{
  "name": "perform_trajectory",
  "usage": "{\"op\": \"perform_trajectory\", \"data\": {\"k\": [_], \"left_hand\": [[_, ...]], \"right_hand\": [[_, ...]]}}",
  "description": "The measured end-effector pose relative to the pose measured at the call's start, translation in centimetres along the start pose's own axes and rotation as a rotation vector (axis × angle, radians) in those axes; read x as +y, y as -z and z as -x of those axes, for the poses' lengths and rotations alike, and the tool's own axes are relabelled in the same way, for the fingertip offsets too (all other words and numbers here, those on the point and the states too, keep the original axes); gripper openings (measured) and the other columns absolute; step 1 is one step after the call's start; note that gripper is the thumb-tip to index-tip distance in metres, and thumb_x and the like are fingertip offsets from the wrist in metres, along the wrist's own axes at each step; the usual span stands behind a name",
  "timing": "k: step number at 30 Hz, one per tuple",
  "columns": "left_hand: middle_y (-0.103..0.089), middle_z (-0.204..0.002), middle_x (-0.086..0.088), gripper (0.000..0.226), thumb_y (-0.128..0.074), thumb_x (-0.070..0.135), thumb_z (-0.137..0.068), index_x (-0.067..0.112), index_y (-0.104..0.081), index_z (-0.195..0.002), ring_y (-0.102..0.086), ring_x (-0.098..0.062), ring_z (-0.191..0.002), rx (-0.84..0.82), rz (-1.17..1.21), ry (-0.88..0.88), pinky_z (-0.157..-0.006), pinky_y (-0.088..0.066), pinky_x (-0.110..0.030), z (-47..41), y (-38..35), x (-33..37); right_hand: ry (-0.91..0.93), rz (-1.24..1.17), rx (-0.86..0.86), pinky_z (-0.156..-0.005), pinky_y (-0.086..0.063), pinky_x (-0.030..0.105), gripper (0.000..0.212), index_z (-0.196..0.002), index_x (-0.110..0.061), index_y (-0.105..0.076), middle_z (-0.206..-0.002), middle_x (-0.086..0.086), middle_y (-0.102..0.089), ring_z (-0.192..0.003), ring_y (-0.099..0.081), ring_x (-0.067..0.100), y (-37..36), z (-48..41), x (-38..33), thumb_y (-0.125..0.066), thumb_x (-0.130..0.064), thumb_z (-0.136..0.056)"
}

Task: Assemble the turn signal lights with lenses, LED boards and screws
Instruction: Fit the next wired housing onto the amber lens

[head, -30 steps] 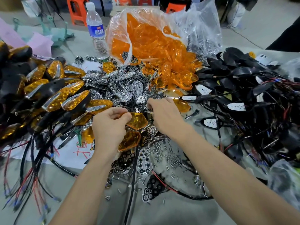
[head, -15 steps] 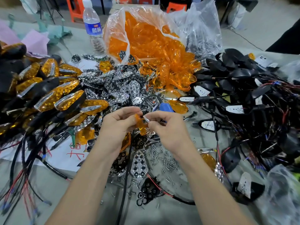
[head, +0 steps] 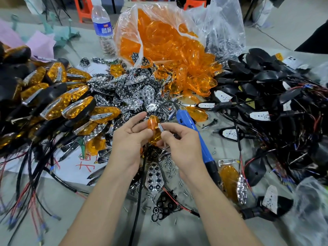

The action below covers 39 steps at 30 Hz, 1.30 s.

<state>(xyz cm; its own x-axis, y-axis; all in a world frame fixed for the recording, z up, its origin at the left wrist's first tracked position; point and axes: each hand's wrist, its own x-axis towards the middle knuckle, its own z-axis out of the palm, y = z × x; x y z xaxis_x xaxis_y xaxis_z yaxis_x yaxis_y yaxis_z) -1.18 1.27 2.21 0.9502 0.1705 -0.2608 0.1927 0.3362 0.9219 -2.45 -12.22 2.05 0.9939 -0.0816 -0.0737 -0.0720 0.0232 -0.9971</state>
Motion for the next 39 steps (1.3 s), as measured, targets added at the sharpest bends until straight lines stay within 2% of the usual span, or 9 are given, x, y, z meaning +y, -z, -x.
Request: {"op": "perform_trajectory", "data": {"k": [11,15,17,20,26,29,32,35,39], "left_hand": [[-0.081,-0.089,-0.003,0.052,-0.059,-0.025,-0.085,0.016,-0.07,-0.115,-0.077,-0.015,-0.079,-0.03,0.024,-0.002,-0.064,-0.06,-0.023,0.1,0.0,0.0],[-0.081,-0.084,0.0,0.053,-0.058,-0.027,-0.084,0.018,-0.071,-0.11,-0.076,-0.01,-0.076,0.059,0.059,-0.06,-0.061,-0.057,-0.018,0.7,-0.9,0.0],[-0.081,-0.085,0.0,0.054,-0.056,-0.027,-0.084,0.017,-0.071,-0.113,-0.076,-0.009,-0.076,0.086,0.128,-0.066,-0.062,-0.056,-0.017,1.0,-1.4,0.0],[-0.08,-0.098,-0.001,0.05,-0.061,-0.018,-0.087,0.014,-0.067,-0.125,-0.076,-0.011,-0.085,0.052,0.251,-0.005,-0.069,-0.058,-0.02,1.4,-2.0,-0.2],[-0.081,-0.095,-0.001,0.034,-0.078,-0.005,-0.082,0.014,-0.075,-0.11,-0.075,-0.01,-0.081,0.044,0.209,0.044,-0.07,-0.059,-0.019,1.2,-2.5,0.1],[-0.078,-0.078,-0.001,0.029,-0.076,-0.014,-0.081,0.01,-0.077,-0.098,-0.072,-0.01,-0.069,0.125,0.196,-0.012,-0.063,-0.056,-0.018,1.4,-3.0,0.1],[-0.076,-0.075,-0.001,0.03,-0.072,-0.016,-0.082,0.01,-0.076,-0.096,-0.072,-0.011,-0.066,0.133,0.241,-0.016,-0.058,-0.056,-0.02,1.4,-3.0,0.2],[-0.078,-0.081,-0.003,0.033,-0.074,-0.011,-0.076,0.012,-0.076,-0.101,-0.073,-0.014,-0.071,0.085,0.35,0.021,-0.062,-0.059,-0.023,1.4,-2.6,0.5],[-0.076,-0.082,-0.002,0.039,-0.076,-0.005,-0.073,0.013,-0.075,-0.108,-0.072,-0.016,-0.076,0.017,0.343,-0.015,-0.07,-0.061,-0.026,1.8,-2.7,0.4]], "right_hand": [[0.011,0.142,0.082,-0.075,-0.063,0.031,0.03,-0.094,-0.035,-0.082,-0.077,-0.008,-0.079,-0.067,-0.073,0.009,-0.1,0.2,0.2,-0.075,-0.006,-0.092],[0.105,0.377,0.175,-0.084,-0.052,0.011,0.022,-0.114,-0.029,-0.08,-0.103,-0.016,-0.079,-0.092,-0.071,-0.003,-1.1,1.2,0.0,-0.073,-0.02,-0.096],[0.19,0.537,0.215,-0.094,-0.052,0.017,0.023,-0.121,-0.03,-0.078,-0.112,-0.012,-0.078,-0.102,-0.07,0.003,-1.7,1.9,-0.4,-0.069,-0.027,-0.1],[0.296,0.7,0.269,-0.086,-0.057,0.04,0.021,-0.119,-0.026,-0.077,-0.102,0.0,-0.079,-0.092,-0.072,0.024,-1.9,2.2,-1.1,-0.063,-0.028,-0.104],[0.417,0.895,0.218,-0.067,-0.052,0.043,0.026,-0.102,-0.025,-0.073,-0.078,-0.004,-0.069,-0.071,-0.062,0.021,-1.6,2.3,-0.4,-0.05,-0.034,-0.109],[0.477,0.721,0.277,-0.082,-0.058,0.038,0.021,-0.117,-0.024,-0.078,-0.1,-0.008,-0.077,-0.091,-0.07,0.014,-1.1,2.7,0.7,-0.063,-0.028,-0.103],[0.254,0.395,0.188,-0.097,-0.053,0.019,0.036,-0.126,-0.036,-0.074,-0.116,-0.022,-0.074,-0.111,-0.065,-0.006,0.4,2.4,1.1,-0.076,-0.038,-0.09],[-0.136,-0.181,-0.021,-0.081,-0.062,0.031,0.039,-0.119,-0.031,-0.075,-0.101,-0.001,-0.08,-0.09,-0.077,0.015,1.3,2.1,0.6,-0.079,-0.038,-0.081],[-0.229,-0.45,-0.102,-0.068,-0.062,0.035,0.011,-0.096,-0.006,-0.076,-0.086,0.02,-0.074,-0.072,-0.07,0.029,2.0,2.4,0.0,-0.074,-0.015,-0.09]]}}
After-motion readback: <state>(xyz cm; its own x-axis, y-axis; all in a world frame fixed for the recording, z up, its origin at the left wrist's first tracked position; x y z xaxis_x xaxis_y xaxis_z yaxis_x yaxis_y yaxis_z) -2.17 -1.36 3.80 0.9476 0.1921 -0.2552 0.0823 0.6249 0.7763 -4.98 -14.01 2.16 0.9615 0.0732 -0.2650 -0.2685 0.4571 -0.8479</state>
